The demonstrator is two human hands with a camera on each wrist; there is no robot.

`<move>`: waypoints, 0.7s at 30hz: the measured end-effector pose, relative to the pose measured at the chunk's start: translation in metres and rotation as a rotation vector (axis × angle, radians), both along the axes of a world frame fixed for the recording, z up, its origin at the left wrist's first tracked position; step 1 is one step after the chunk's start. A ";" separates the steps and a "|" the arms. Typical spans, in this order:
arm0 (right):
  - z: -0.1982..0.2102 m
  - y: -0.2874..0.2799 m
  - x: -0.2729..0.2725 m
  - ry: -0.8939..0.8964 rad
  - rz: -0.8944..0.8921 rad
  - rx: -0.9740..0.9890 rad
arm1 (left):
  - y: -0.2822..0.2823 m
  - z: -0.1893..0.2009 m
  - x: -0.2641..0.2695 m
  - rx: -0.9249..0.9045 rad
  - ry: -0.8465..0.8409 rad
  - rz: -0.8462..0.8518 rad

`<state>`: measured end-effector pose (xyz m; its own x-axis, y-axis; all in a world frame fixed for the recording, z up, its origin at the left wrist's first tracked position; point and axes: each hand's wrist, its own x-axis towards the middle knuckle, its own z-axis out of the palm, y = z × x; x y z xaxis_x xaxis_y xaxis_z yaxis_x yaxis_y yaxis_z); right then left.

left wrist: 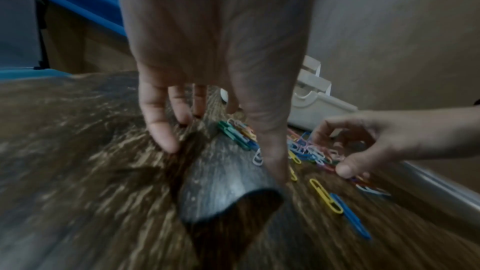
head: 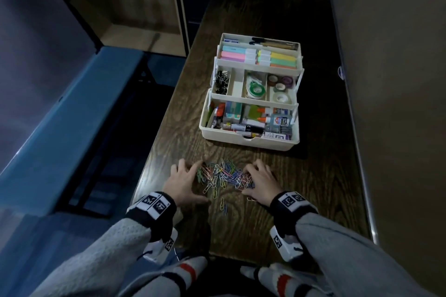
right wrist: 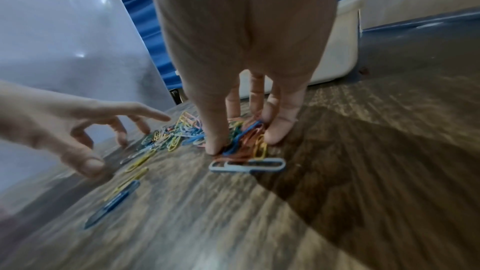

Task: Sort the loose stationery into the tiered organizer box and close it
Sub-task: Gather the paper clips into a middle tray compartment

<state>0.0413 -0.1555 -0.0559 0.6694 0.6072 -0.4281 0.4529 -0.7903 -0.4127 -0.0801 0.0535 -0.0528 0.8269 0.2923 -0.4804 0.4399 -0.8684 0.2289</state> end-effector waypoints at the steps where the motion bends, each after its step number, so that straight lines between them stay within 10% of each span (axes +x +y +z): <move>1: -0.001 0.000 0.001 0.004 -0.001 0.020 | -0.001 -0.001 0.001 -0.009 -0.005 -0.013; 21: 0.007 0.000 0.027 0.033 -0.145 0.132 | -0.008 -0.015 0.047 -0.189 -0.198 -0.103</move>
